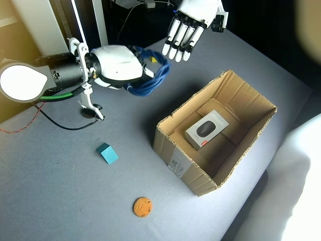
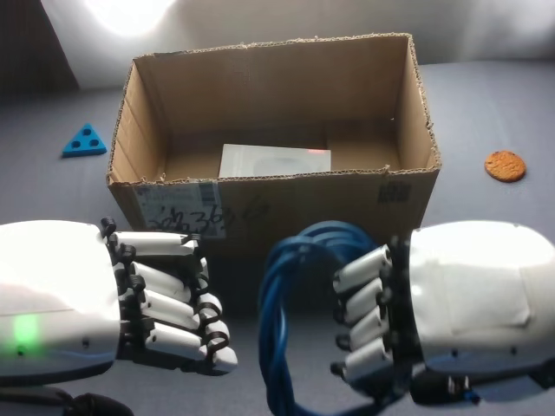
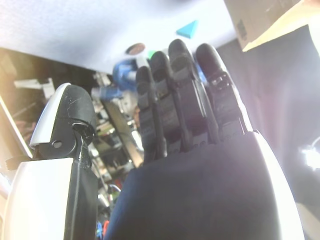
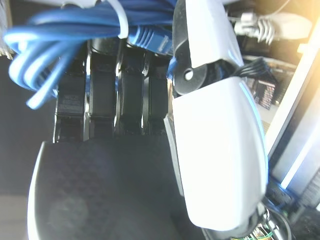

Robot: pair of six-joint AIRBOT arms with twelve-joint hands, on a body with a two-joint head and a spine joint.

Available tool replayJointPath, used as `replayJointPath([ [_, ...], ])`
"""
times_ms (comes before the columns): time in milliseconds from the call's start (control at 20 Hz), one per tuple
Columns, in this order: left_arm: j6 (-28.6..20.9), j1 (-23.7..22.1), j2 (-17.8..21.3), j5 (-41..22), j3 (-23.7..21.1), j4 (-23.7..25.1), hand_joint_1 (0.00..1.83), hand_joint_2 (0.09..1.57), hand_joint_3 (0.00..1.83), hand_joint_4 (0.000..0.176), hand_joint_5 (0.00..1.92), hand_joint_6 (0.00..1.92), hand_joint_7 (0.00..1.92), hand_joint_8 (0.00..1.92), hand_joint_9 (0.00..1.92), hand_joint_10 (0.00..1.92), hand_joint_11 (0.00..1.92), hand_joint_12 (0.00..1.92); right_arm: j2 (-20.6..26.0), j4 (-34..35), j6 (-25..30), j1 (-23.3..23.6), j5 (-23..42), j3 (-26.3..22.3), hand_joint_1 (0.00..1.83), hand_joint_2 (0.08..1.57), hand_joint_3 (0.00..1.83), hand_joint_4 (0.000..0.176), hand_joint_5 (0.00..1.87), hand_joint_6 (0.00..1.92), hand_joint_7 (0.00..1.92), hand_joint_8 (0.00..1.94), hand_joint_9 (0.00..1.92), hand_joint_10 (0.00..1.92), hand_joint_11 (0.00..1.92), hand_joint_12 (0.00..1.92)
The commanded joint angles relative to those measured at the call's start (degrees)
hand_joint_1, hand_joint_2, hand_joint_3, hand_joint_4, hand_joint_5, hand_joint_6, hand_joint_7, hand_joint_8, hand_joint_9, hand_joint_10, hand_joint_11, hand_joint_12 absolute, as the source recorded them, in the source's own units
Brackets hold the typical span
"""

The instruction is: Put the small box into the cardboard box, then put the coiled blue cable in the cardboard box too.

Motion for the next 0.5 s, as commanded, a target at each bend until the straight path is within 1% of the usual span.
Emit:
replayJointPath([
  [0, -0.1, -0.6, 0.3, -4.8, -0.2, -2.4, 0.7, 1.31, 0.0, 0.0, 0.52, 0.0, 0.56, 0.0, 0.53, 0.01, 0.01, 1.07, 0.5, 3.6, -0.6, 1.0, 6.8, -0.4, 1.38, 1.1, 0.0, 0.0, 0.92, 1.07, 1.07, 0.83, 0.91, 1.14, 0.6, 1.24],
  [50, -0.1, -0.6, 0.3, -4.8, -0.2, -2.4, 0.7, 1.31, 0.0, 0.0, 0.5, 0.0, 0.54, 0.0, 0.52, 0.0, 0.02, 1.08, 0.5, 3.8, -0.9, 1.6, 7.4, -0.4, 1.38, 1.1, 0.0, 0.0, 0.95, 1.04, 1.07, 0.83, 0.91, 1.14, 0.61, 1.26],
  [100, -0.1, -0.6, 0.3, -4.8, -0.2, -2.4, 0.7, 1.31, 0.0, 0.0, 0.51, 0.0, 0.54, 0.0, 0.52, 0.0, 0.01, 1.08, 0.5, 4.6, -2.3, 2.1, 8.1, -0.4, 1.38, 1.09, 0.0, 0.0, 0.96, 1.02, 1.09, 0.81, 0.91, 1.12, 0.62, 1.24],
  [150, -0.1, -0.6, 0.3, -4.8, -0.2, -2.4, 0.68, 1.31, 0.0, 0.0, 0.52, 0.01, 0.55, 0.0, 0.52, 0.0, 0.02, 1.08, 0.5, 5.1, -3.4, 2.5, 8.3, -0.4, 1.38, 1.09, 0.0, 0.0, 0.95, 1.02, 1.1, 0.78, 0.93, 1.11, 0.62, 1.24],
  [200, -0.1, -0.6, 0.3, -4.8, -0.2, -2.4, 0.65, 1.33, 0.01, 0.0, 0.49, 0.0, 0.52, 0.0, 0.5, 0.0, 0.0, 1.06, 0.5, 6.0, -4.8, 3.0, 8.3, -0.4, 1.38, 1.09, 0.0, 0.0, 0.95, 1.02, 1.11, 0.77, 0.93, 1.11, 0.62, 1.24],
  [300, -0.1, -0.6, 0.3, -4.8, -0.1, -2.3, 0.71, 1.31, 0.0, 0.0, 0.51, 0.01, 0.54, 0.01, 0.5, 0.0, 0.0, 1.09, 0.5, 8.3, -7.2, 3.9, 8.3, -0.4, 1.38, 1.1, 0.0, 0.0, 0.91, 1.09, 1.07, 0.83, 0.91, 1.14, 0.61, 1.24],
  [400, -0.1, -0.6, 0.3, -4.8, -0.1, -2.3, 0.72, 1.3, 0.0, 0.0, 0.51, 0.01, 0.55, 0.01, 0.51, 0.01, 0.01, 1.09, 0.5, 11.1, -9.0, 4.9, 8.3, -0.2, 1.38, 1.09, 0.0, 0.0, 0.93, 1.06, 1.07, 0.81, 0.93, 1.12, 0.65, 1.21],
  [450, -0.1, -0.6, 0.3, -4.8, -0.1, -2.3, 0.75, 1.28, 0.0, 0.0, 0.53, 0.01, 0.57, 0.01, 0.53, 0.01, 0.01, 1.09, 0.5, 12.7, -9.4, 5.4, 8.3, 0.0, 1.38, 1.11, 0.0, 0.0, 0.92, 1.09, 1.04, 0.86, 0.9, 1.16, 0.62, 1.24],
])
